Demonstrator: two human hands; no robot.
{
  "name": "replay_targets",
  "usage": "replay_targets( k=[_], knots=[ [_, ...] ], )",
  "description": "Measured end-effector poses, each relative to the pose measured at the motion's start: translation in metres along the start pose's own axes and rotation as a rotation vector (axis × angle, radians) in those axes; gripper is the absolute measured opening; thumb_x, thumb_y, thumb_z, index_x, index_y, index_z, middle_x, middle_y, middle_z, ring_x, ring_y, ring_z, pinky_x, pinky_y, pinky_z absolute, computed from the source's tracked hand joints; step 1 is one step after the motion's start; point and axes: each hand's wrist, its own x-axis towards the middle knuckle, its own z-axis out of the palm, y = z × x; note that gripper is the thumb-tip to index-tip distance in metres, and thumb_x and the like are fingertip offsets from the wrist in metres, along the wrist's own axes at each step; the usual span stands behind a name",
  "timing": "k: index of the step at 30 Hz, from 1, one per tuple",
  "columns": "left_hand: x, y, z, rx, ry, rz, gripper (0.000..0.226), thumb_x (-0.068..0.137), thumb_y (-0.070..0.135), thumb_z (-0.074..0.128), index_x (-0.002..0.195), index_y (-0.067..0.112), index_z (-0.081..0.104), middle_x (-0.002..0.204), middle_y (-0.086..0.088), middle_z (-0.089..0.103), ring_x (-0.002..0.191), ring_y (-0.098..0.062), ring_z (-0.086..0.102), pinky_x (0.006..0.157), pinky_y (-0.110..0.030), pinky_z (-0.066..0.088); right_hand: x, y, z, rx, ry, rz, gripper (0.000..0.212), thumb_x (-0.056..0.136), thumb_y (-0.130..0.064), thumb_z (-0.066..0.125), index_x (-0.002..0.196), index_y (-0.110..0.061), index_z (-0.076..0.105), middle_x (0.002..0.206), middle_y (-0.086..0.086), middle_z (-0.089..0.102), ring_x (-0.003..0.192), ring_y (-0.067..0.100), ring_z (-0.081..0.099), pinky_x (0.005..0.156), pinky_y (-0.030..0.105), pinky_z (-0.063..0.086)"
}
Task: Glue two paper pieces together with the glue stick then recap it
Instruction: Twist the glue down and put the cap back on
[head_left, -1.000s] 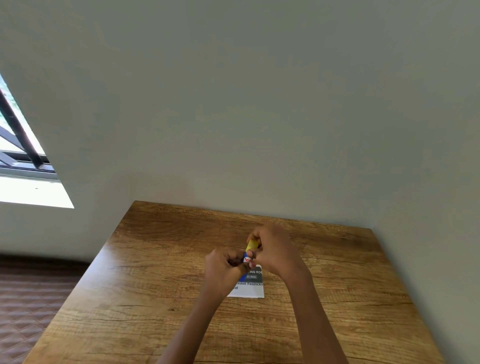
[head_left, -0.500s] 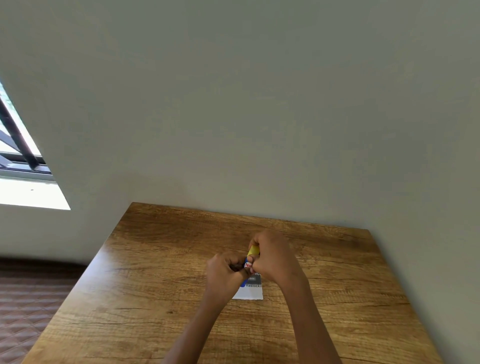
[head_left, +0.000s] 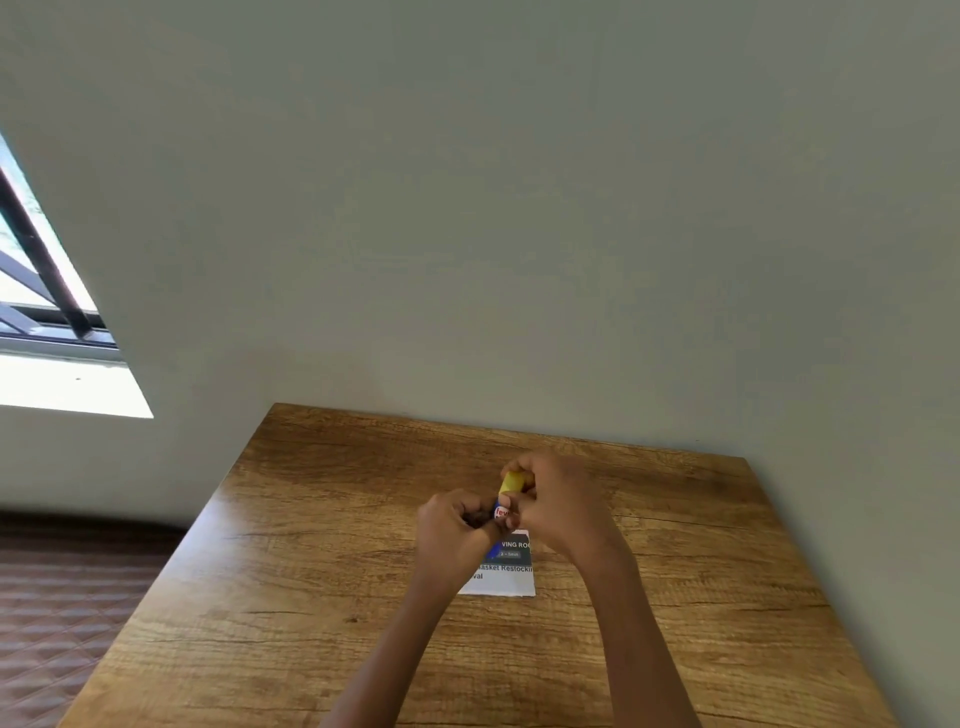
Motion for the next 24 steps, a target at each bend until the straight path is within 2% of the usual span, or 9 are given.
replay_targets(
  k=[2,4,6,8,10,15,18,20,24],
  knots=[
    [0.002,0.001,-0.004,-0.002,-0.012,-0.022,0.013,0.066,0.025,0.081,0.062,0.016,0.073,0.054,-0.006,0.065,0.049,-0.010,0.052,0.048,-0.027,0.039,0.000,0.005,-0.004,0.135,-0.022,-0.007,0.034,0.079,-0.001,0.067,0.109,-0.017,0.065,0.082,-0.010,0.063,0.064,-0.004,0.063,0.057,0.005,0.048],
    [0.003,0.005,-0.006,-0.044,-0.028,-0.059,0.005,0.068,0.024,0.080,0.067,0.024,0.075,0.059,-0.003,0.070,0.053,-0.008,0.057,0.051,-0.024,0.043,0.001,0.010,-0.006,0.196,-0.043,-0.041,0.043,0.079,0.000,0.067,0.117,-0.020,0.063,0.085,-0.013,0.064,0.071,-0.006,0.064,0.065,0.007,0.050],
    [0.003,0.009,-0.008,-0.102,-0.037,-0.087,0.008,0.069,0.022,0.080,0.069,0.029,0.075,0.064,-0.001,0.072,0.058,-0.009,0.063,0.056,-0.024,0.047,0.001,0.014,-0.006,0.257,-0.045,-0.076,0.044,0.081,-0.001,0.066,0.120,-0.021,0.062,0.089,-0.013,0.067,0.077,-0.009,0.064,0.069,0.007,0.050],
    [0.003,0.012,-0.010,-0.145,-0.051,-0.125,0.006,0.070,0.020,0.079,0.074,0.023,0.076,0.068,-0.001,0.074,0.065,-0.011,0.067,0.061,-0.025,0.050,0.000,0.018,-0.005,0.319,-0.031,-0.103,0.044,0.081,-0.005,0.068,0.120,-0.024,0.061,0.096,-0.008,0.071,0.085,-0.007,0.065,0.072,0.007,0.050],
    [0.003,0.012,-0.011,-0.162,-0.070,-0.144,0.007,0.071,0.020,0.078,0.078,0.019,0.077,0.071,-0.002,0.075,0.068,-0.010,0.067,0.062,-0.022,0.051,-0.003,0.021,-0.004,0.363,-0.026,-0.118,0.043,0.081,-0.009,0.070,0.119,-0.027,0.061,0.097,-0.007,0.072,0.088,-0.005,0.066,0.073,0.007,0.049],
    [0.003,0.012,-0.009,-0.027,-0.096,-0.075,0.005,0.073,0.021,0.077,0.078,0.020,0.077,0.059,0.006,0.069,0.051,0.005,0.054,0.050,-0.010,0.037,-0.003,0.026,-0.002,0.415,-0.016,-0.095,0.038,0.077,-0.017,0.074,0.111,-0.027,0.063,0.086,-0.014,0.071,0.082,-0.006,0.067,0.074,0.008,0.051],
    [0.006,0.013,-0.006,-0.007,-0.112,-0.045,0.006,0.072,0.022,0.078,0.077,0.021,0.076,0.062,0.005,0.071,0.057,-0.004,0.063,0.054,-0.021,0.050,-0.001,0.033,0.000,0.407,-0.013,-0.088,0.015,0.079,-0.019,0.072,0.094,-0.016,0.070,0.080,-0.002,0.074,0.078,0.006,0.070,0.077,0.022,0.055],
    [0.007,0.014,-0.003,0.007,-0.124,-0.036,0.007,0.071,0.022,0.078,0.077,0.021,0.075,0.064,0.005,0.071,0.061,-0.007,0.067,0.059,-0.025,0.055,-0.001,0.038,0.001,0.419,-0.004,-0.088,0.011,0.081,-0.016,0.070,0.091,-0.014,0.070,0.079,0.001,0.074,0.077,0.009,0.071,0.076,0.023,0.056],
    [0.007,0.017,0.002,0.025,-0.209,0.008,0.018,0.071,0.017,0.078,0.089,0.017,0.075,0.073,0.013,0.070,0.068,0.010,0.061,0.062,-0.008,0.045,-0.004,0.048,0.004,0.442,0.064,-0.054,0.013,0.084,-0.009,0.066,0.090,-0.021,0.068,0.086,-0.004,0.073,0.080,0.005,0.070,0.071,0.019,0.055]
  ],
)
